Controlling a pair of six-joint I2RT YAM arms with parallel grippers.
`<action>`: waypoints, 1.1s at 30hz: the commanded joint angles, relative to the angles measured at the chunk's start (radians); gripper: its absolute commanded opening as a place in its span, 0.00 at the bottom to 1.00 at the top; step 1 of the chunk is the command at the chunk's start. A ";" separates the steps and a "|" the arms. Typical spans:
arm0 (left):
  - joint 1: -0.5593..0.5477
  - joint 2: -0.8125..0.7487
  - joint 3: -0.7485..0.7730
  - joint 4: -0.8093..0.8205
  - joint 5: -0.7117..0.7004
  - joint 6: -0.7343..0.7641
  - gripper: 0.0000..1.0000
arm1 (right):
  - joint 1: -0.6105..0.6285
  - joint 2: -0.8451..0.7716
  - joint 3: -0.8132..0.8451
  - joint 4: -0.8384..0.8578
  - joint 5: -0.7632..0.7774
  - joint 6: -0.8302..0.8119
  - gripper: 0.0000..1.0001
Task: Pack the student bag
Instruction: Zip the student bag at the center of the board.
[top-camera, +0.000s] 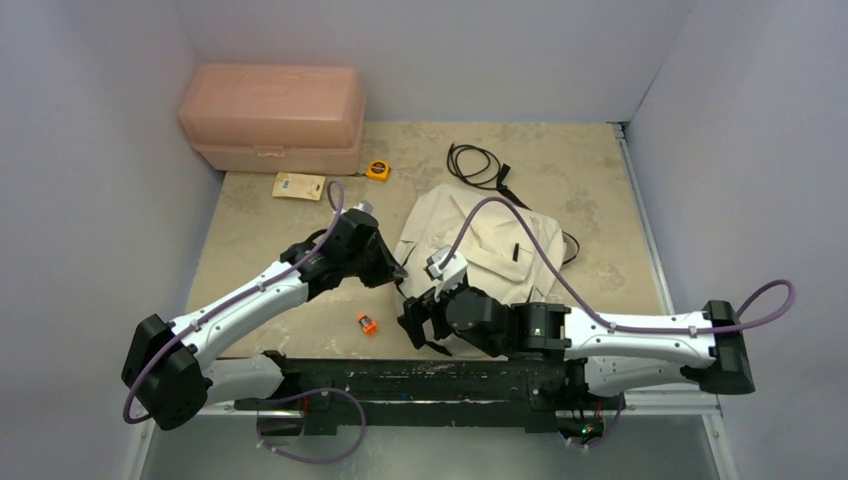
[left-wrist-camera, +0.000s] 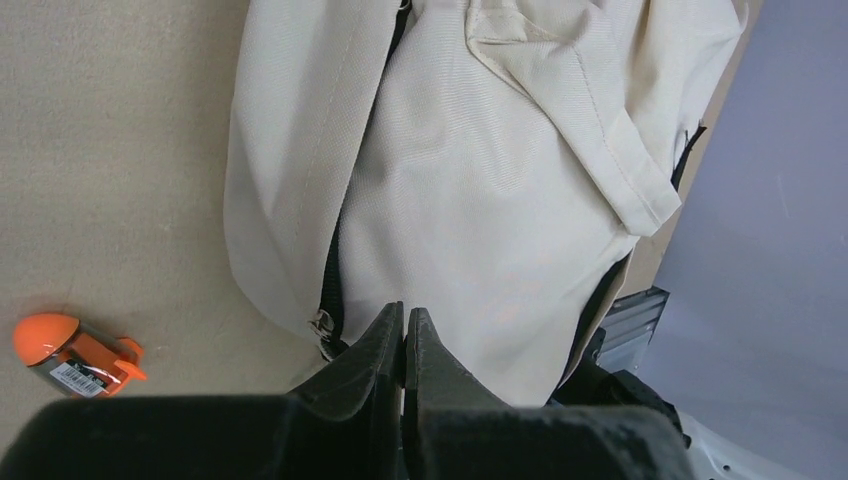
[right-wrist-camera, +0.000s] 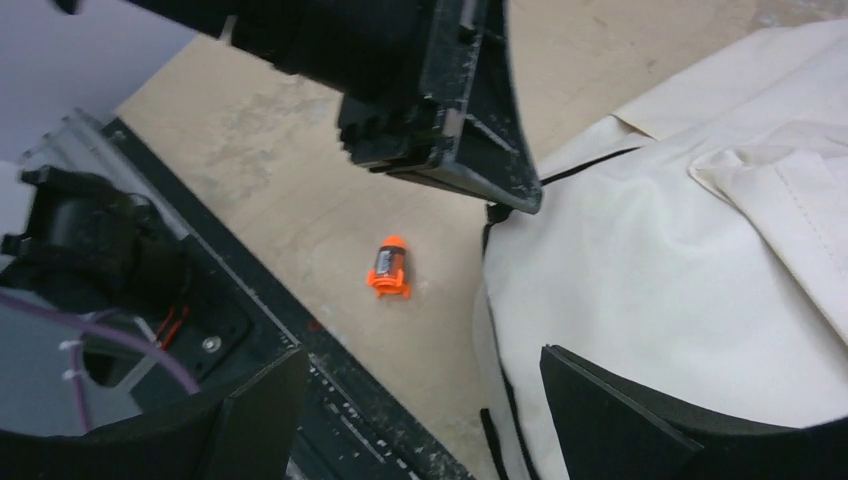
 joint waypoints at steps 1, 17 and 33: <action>0.000 -0.026 0.005 0.004 -0.016 -0.013 0.00 | -0.066 0.067 -0.034 0.160 0.097 -0.056 0.89; 0.165 0.026 0.001 0.032 0.046 0.055 0.00 | -0.074 0.291 -0.092 0.290 0.146 -0.275 0.21; 0.211 0.383 0.320 0.002 -0.006 0.146 0.00 | -0.059 0.104 -0.352 0.383 -0.230 -0.234 0.00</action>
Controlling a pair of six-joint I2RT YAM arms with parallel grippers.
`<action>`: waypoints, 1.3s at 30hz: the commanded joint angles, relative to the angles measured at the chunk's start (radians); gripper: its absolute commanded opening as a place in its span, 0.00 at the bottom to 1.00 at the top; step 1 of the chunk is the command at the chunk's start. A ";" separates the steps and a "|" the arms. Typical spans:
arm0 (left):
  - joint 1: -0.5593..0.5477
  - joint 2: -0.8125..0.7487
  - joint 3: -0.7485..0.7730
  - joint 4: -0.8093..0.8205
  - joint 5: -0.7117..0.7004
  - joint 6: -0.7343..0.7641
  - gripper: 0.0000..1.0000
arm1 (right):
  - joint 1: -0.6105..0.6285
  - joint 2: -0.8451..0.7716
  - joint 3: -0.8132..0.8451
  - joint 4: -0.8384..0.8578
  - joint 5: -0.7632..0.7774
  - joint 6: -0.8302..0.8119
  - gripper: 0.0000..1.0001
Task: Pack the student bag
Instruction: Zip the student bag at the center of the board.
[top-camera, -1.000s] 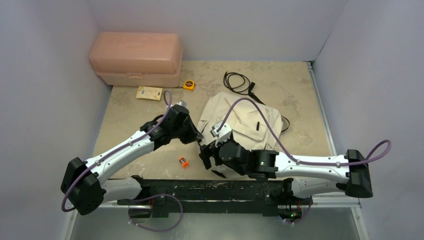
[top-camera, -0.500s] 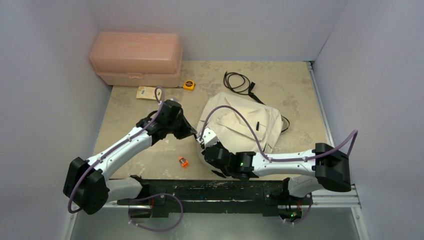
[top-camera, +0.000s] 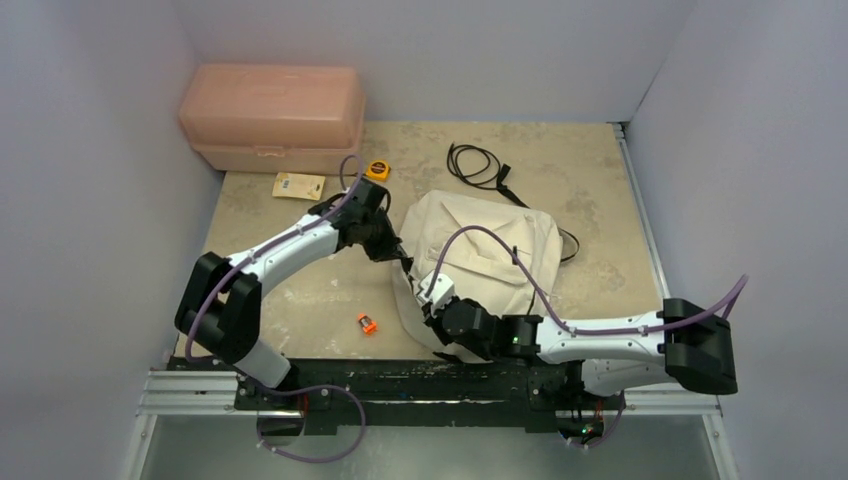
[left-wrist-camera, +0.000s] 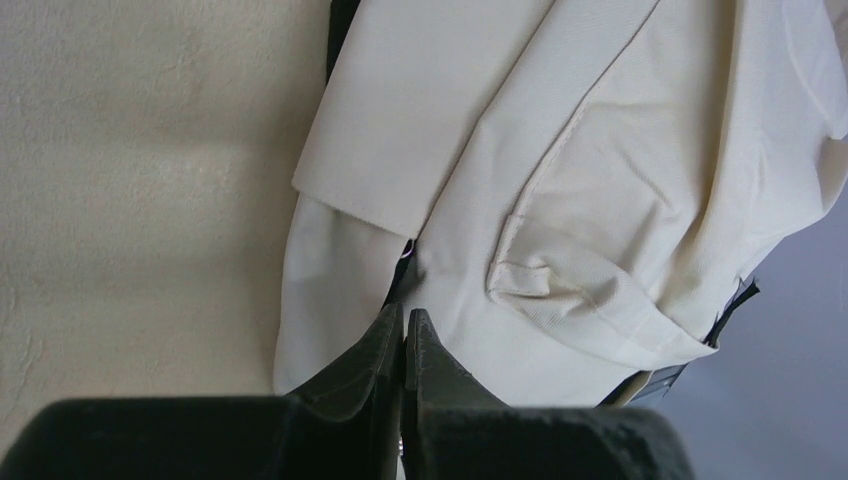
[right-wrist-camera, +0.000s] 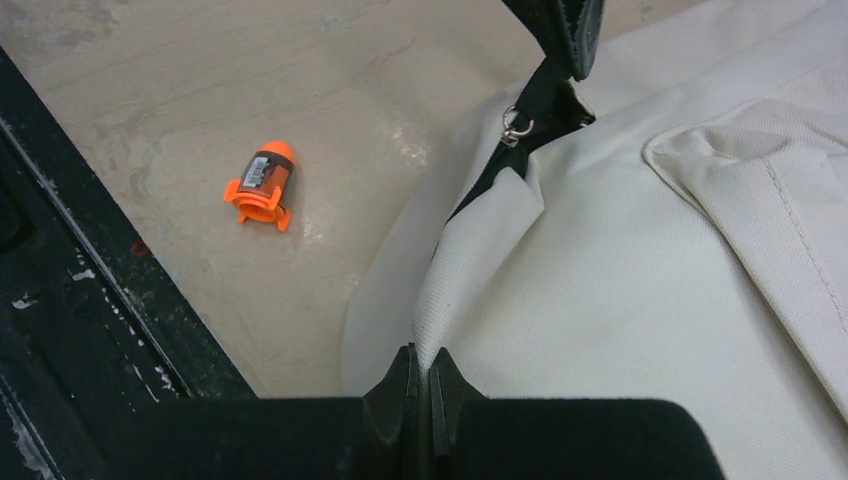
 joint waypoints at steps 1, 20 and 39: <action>0.048 0.037 0.132 0.019 -0.089 0.070 0.00 | 0.029 -0.053 -0.064 0.024 -0.174 0.060 0.00; 0.112 0.327 0.551 -0.192 -0.244 0.325 0.00 | 0.105 -0.051 -0.122 0.098 -0.298 0.100 0.00; -0.075 -0.285 -0.093 -0.091 0.237 0.486 0.67 | 0.089 -0.124 -0.171 0.133 -0.162 0.263 0.23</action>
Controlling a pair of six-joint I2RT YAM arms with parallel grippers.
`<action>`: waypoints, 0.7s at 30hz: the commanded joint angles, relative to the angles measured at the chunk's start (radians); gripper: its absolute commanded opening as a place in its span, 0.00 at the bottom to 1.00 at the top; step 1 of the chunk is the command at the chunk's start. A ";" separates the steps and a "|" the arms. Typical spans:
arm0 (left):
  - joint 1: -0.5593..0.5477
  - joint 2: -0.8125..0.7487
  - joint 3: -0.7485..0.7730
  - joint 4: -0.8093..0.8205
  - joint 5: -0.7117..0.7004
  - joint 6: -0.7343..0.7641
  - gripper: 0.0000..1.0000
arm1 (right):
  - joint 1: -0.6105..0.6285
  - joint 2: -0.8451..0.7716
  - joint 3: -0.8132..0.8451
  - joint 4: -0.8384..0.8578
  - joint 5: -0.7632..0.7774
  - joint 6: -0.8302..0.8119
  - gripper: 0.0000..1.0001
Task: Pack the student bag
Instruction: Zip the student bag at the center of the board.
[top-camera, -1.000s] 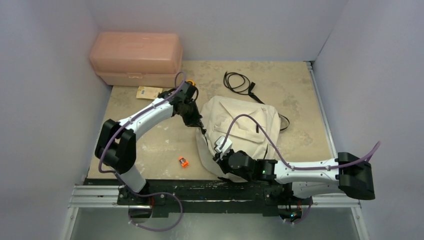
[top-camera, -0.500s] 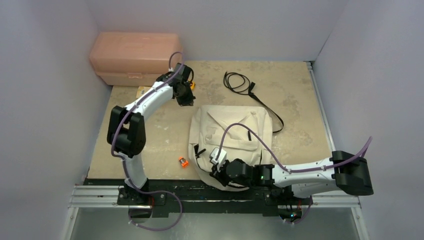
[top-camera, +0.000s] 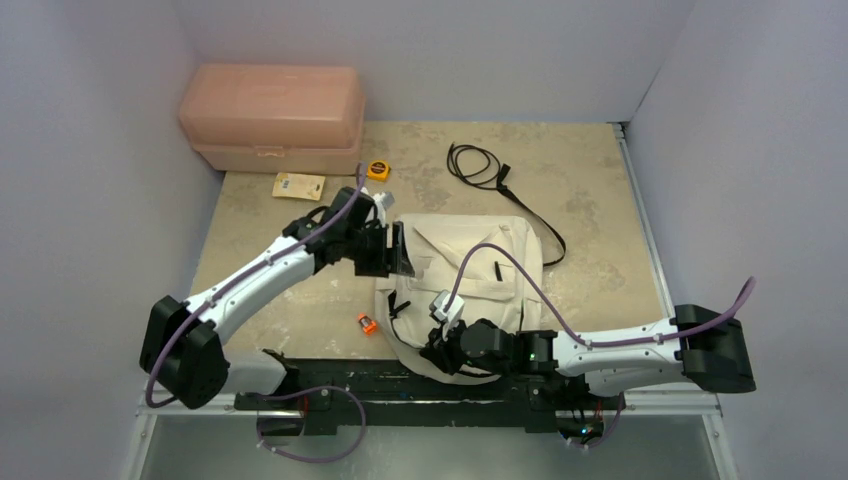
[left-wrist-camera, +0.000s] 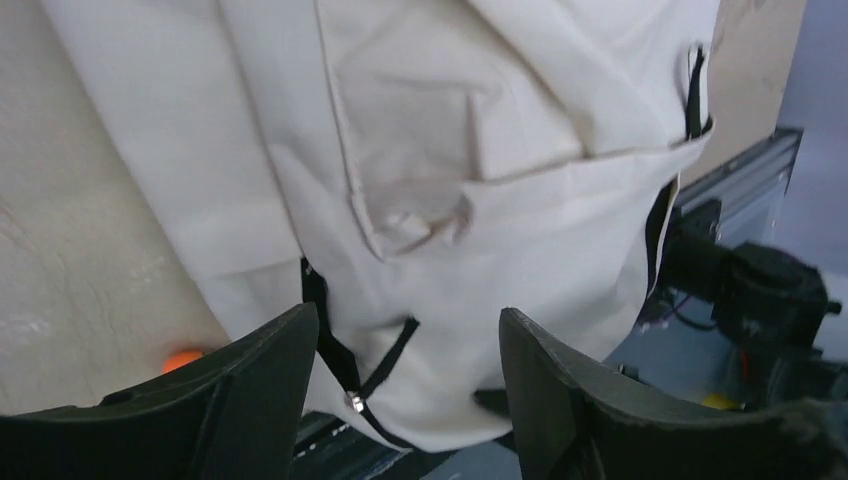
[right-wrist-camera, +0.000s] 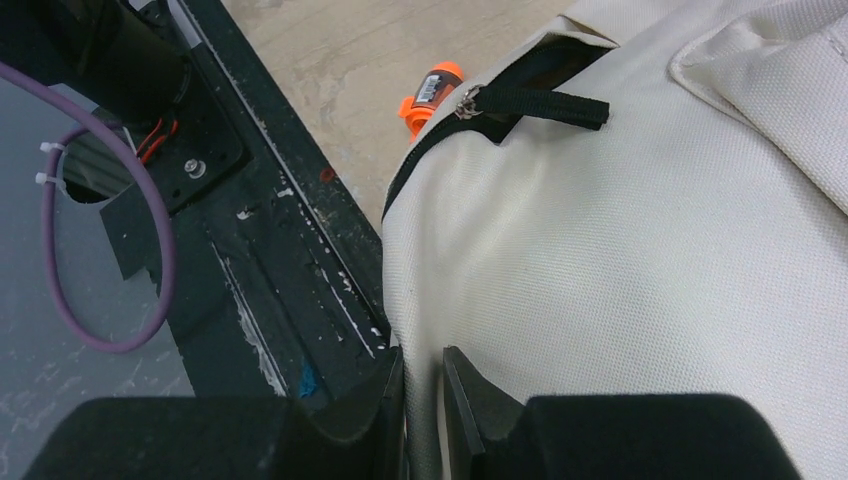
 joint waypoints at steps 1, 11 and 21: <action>-0.093 -0.133 -0.107 0.004 0.088 0.105 0.71 | -0.006 0.001 -0.008 0.033 0.010 0.025 0.23; -0.257 -0.049 -0.028 -0.177 -0.149 0.208 0.68 | -0.006 -0.041 -0.031 0.042 0.022 0.030 0.21; -0.359 0.120 0.082 -0.218 -0.348 0.225 0.55 | -0.007 -0.043 -0.017 0.021 0.014 0.020 0.15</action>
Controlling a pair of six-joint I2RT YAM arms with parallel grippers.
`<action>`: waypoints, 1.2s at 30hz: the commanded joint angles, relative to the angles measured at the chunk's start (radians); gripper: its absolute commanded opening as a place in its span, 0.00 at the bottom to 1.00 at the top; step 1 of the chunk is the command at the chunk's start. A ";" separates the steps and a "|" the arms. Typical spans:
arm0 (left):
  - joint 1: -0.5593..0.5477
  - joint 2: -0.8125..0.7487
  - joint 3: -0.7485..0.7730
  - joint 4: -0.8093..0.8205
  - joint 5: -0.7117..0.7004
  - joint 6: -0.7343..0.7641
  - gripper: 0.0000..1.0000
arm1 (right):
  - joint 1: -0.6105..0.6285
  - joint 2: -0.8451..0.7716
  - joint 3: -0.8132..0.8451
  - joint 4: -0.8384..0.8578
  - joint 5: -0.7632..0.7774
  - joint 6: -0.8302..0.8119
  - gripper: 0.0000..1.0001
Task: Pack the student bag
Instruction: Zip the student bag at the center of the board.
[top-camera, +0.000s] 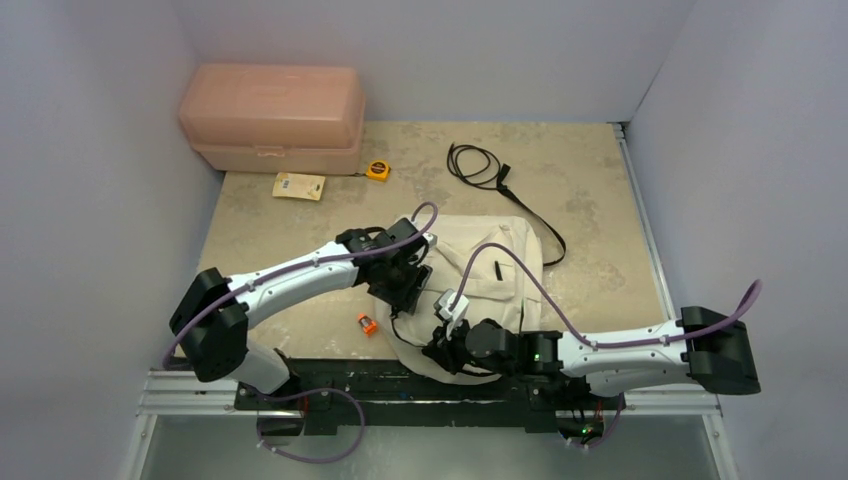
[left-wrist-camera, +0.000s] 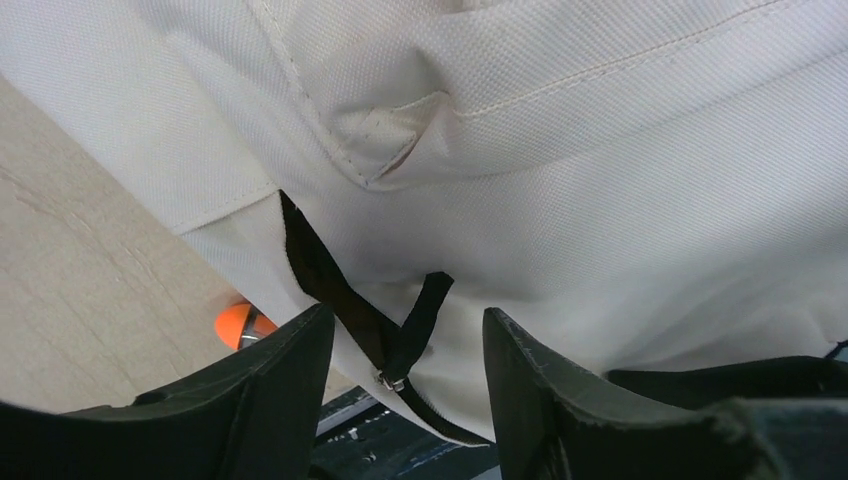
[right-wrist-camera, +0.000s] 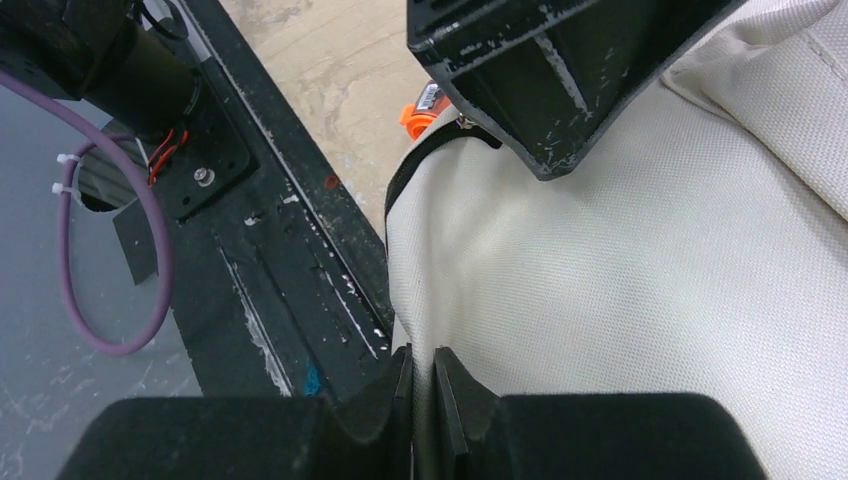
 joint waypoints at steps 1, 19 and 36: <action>-0.034 0.025 0.076 -0.042 -0.152 0.018 0.50 | -0.003 0.000 0.008 0.007 0.011 0.004 0.14; -0.034 -0.099 0.093 0.058 -0.449 -0.174 0.00 | 0.013 0.134 0.091 0.025 -0.116 -0.138 0.09; 0.151 -0.500 -0.302 0.153 -0.094 -0.493 0.64 | 0.022 -0.013 0.214 -0.120 0.016 0.248 0.97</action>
